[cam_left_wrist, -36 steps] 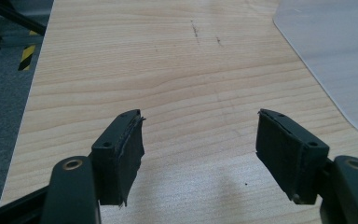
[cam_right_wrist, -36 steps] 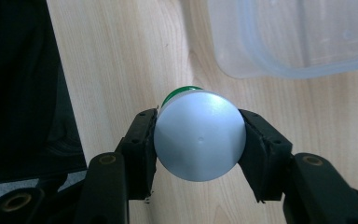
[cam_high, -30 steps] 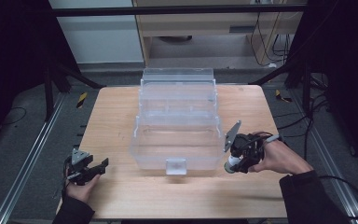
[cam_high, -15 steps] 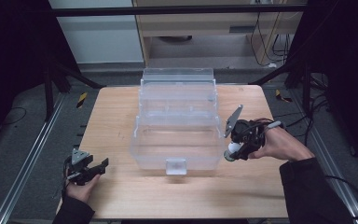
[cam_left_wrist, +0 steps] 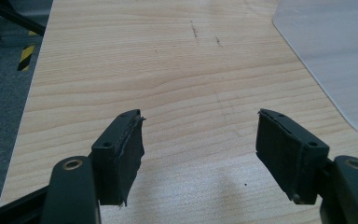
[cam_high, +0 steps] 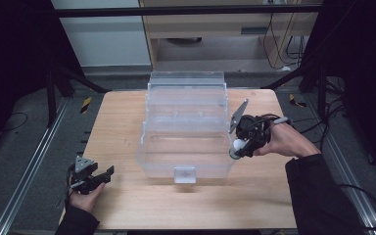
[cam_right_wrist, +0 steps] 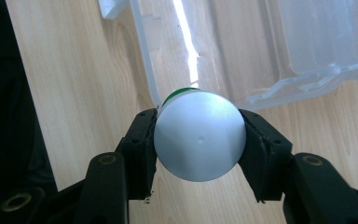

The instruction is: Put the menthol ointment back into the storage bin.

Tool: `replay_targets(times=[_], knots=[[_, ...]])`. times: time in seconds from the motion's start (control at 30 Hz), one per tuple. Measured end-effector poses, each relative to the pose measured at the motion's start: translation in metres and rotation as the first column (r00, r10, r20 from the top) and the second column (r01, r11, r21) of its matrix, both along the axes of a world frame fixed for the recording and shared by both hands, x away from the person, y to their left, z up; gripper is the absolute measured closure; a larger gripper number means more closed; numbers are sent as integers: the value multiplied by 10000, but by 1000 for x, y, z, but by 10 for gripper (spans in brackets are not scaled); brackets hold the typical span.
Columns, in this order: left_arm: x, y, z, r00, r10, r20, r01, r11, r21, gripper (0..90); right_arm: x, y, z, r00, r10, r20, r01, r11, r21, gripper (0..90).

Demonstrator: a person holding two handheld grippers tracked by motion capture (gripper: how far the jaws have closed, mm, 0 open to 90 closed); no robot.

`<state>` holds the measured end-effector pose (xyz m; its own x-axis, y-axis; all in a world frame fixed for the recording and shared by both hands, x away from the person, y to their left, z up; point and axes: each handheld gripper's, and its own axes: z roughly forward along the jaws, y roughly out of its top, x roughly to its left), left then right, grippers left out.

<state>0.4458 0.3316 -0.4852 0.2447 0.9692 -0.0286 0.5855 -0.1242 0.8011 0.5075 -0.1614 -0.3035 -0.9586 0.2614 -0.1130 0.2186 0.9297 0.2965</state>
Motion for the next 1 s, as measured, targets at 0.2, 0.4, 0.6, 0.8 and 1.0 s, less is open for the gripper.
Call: replay_targets(times=[0.2, 0.4, 0.6, 0.8, 1.0], knots=[[0, 0, 0, 10000, -21, -12, 21, 10000, 17, 313, 8, 11, -1, 10000, 33, 32, -33, 10000, 66, 502], [0, 0, 0, 10000, -22, -8, 22, 10000, -5, 313, 18, 21, -11, 9999, 107, -1, -107, 9999, -35, 502], [0, 0, 0, 10000, -6, 1, 6, 10000, 21, 313, 25, 29, -21, 10000, 80, 49, -80, 10000, -53, 502], [0, 0, 0, 10000, -7, -1, 7, 10000, 25, 313, 30, 34, -34, 10000, -10, -44, 10, 9999, -112, 502], [0, 0, 0, 10000, -7, -1, 7, 10000, 25, 313, 32, 34, -48, 9997, -47, -227, 39, 9994, -336, 502]])
